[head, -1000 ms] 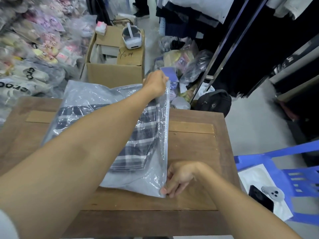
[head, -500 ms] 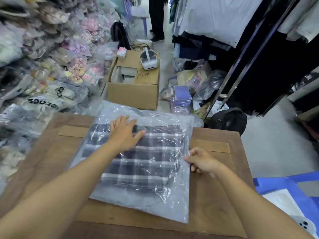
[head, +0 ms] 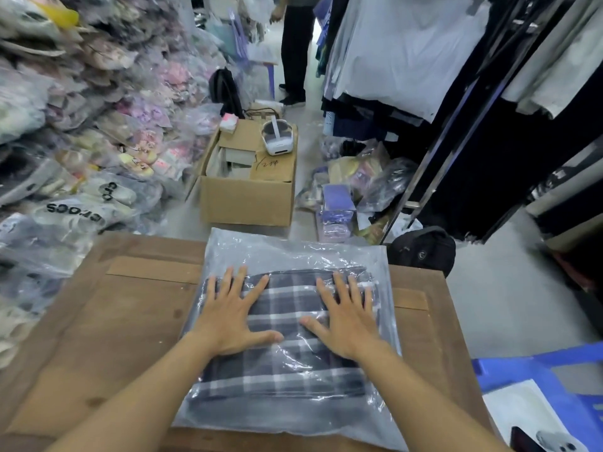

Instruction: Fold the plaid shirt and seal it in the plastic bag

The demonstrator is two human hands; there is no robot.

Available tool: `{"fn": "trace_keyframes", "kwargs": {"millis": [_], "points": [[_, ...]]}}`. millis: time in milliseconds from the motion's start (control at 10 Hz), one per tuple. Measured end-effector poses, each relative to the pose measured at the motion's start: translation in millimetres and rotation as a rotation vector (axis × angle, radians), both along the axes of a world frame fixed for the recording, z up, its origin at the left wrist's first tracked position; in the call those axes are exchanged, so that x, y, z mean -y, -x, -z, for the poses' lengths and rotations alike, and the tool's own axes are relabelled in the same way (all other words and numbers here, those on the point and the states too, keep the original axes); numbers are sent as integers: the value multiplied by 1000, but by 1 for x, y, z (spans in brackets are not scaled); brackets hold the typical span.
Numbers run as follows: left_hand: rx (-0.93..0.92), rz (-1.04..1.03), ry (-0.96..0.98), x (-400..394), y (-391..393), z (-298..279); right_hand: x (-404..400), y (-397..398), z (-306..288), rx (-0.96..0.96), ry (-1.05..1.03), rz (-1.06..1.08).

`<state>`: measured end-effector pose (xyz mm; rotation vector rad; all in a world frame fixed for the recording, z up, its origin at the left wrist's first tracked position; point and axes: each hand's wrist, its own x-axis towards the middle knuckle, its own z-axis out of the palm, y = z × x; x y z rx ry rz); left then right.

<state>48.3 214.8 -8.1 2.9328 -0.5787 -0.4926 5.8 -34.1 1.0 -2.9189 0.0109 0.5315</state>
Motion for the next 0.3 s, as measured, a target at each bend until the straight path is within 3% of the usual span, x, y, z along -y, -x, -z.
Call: {"fn": "trace_keyframes", "kwargs": {"millis": [100, 200, 300], "points": [[-11, 3, 10, -3, 1, 1, -5, 3, 11, 6, 55, -11], [-78, -50, 45, -3, -2, -6, 2, -1, -4, -48, -21, 23], [-90, -212, 287, 0, -2, -34, 6, -10, -28, 6, -248, 178]]}}
